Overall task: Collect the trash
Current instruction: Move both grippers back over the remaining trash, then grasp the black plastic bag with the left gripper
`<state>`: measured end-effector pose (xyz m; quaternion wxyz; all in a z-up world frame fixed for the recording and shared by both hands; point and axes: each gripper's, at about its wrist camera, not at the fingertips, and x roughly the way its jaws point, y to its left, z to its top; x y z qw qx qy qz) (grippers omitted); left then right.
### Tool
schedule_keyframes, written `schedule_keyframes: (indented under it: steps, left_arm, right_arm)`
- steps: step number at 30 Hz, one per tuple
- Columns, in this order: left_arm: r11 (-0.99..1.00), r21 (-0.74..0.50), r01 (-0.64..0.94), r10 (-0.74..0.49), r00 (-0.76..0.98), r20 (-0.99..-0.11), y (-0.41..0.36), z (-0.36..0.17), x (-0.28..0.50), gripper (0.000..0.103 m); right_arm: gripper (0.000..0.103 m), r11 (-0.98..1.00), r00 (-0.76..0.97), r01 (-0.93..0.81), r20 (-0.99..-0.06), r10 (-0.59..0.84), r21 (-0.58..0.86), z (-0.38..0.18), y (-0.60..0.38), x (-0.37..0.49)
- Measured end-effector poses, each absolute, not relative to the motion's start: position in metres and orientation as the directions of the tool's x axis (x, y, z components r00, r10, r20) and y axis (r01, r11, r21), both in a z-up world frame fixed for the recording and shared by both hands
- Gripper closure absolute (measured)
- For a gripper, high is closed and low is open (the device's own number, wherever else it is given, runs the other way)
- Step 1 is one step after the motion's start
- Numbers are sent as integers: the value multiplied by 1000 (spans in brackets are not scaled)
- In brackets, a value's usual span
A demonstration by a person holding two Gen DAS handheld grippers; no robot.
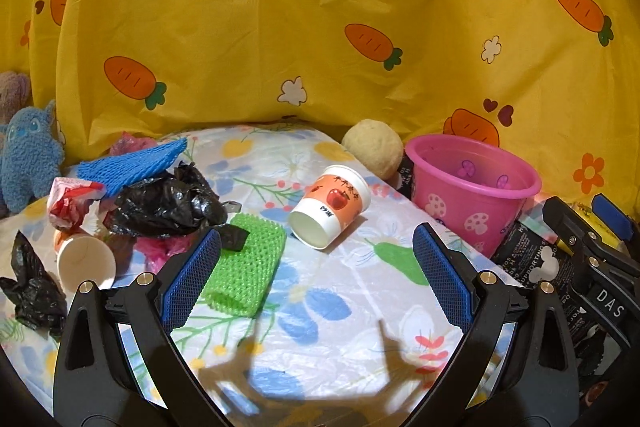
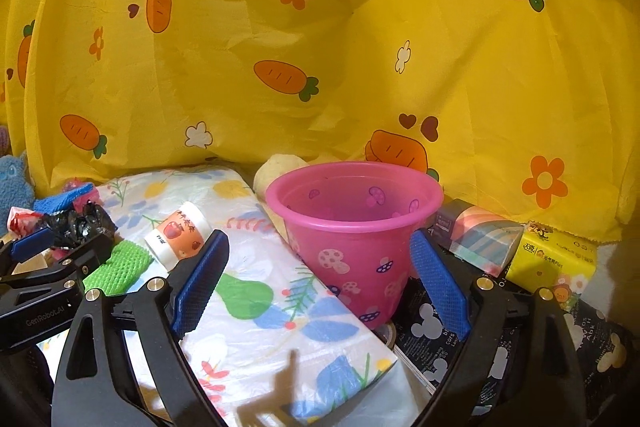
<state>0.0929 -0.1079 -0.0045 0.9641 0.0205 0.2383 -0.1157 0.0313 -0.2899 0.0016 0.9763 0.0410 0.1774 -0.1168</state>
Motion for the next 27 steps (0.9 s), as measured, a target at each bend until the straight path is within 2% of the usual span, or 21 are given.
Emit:
schedule_keyframes:
  steps: [9,16,21,27]
  left_arm:
    - [991,31,129,-101,882,-460,-63,-10,73,8]
    - [995,76,-60,89,874,-478,9,-19,64,8]
    - [973,47,-225,218,841,-495,75,-21,63,8]
    - [945,45,-323,298,800,-521,124,-23,70,8]
  right_arm:
    - [14,987,919,155,-371,-131,35,-5,-256,29]
    - [14,997,923,65,-382,-48,31,-9,-225,34]
    - [14,999,920,-3,-392,15,32,-12,-201,40]
    - [14,996,906,-82,-413,90,37,-14,-171,49]
